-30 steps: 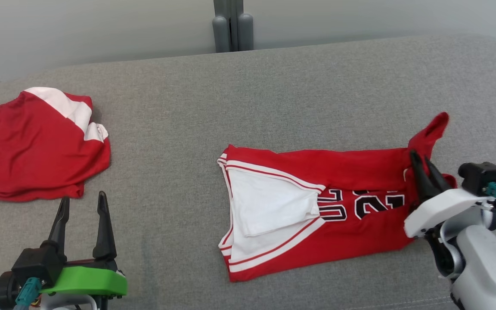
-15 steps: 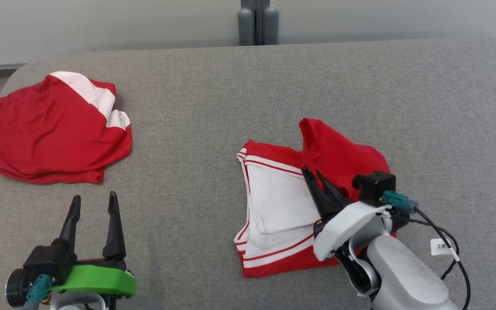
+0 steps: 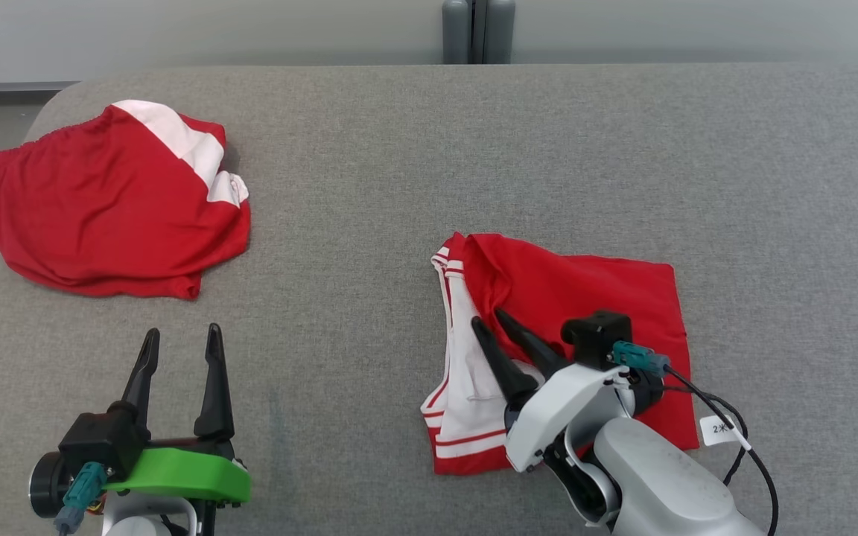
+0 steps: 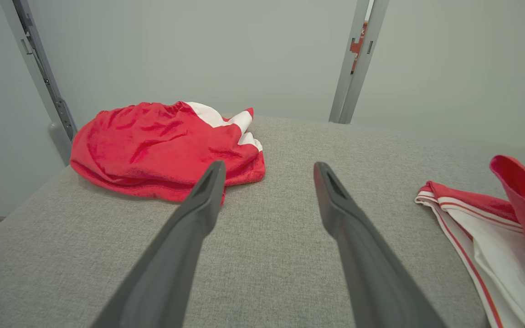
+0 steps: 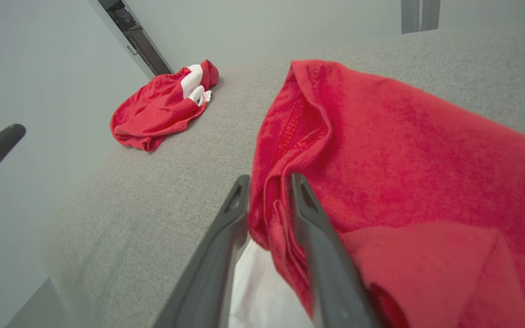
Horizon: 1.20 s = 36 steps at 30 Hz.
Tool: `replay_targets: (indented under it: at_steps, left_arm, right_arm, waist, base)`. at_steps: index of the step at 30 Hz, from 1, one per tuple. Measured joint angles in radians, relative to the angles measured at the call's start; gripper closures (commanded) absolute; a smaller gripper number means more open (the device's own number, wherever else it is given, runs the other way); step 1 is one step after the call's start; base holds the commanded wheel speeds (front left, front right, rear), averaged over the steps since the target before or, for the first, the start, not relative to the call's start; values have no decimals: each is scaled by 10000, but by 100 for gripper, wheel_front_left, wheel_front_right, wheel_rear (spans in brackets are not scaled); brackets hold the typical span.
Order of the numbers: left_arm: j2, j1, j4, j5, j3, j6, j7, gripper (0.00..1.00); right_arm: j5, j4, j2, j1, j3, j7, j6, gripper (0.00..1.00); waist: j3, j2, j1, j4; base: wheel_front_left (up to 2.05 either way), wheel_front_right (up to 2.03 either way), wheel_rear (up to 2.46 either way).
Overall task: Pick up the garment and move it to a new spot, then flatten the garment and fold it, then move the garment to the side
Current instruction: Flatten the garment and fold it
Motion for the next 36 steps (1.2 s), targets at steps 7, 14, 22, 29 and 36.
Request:
replay_targets:
  at_steps: [7,14,22,29,36]
  left_arm:
    - [0,5,33,-10,21,15,0,0]
    - [-2,33,40,61,25,15,0,0]
    - [-2,140,35,63,25,13,0,0]
    - [-2,303,35,92,196,13,0,0]
    - [-2,599,6,263,408,8,0,0]
  right_arm:
    - [-159,-293,-50,-482,-297,-341,0,0]
    - [-721,-1611,-1005,-314,-1776,-384,0,0]
    - [-1220,-2755,-1693,1133,-3287,-384,0,0]
    - [-1722,-3751,-1659,2514,-4247,-385,0,0]
    - [-2213,-4573,-1214,3732,-5062,-391,0,0]
  waist:
    - [-105,0,0,-229]
    - [-318,0,0,-532]
    - [-544,0,0,-732]
    - [-778,0,0,-839]
    - [-1074,0,0,-911]
  base:
    - [0,0,0]
    - [0,0,0]
    - [0,0,0]
    - [0,0,0]
    - [0,0,0]
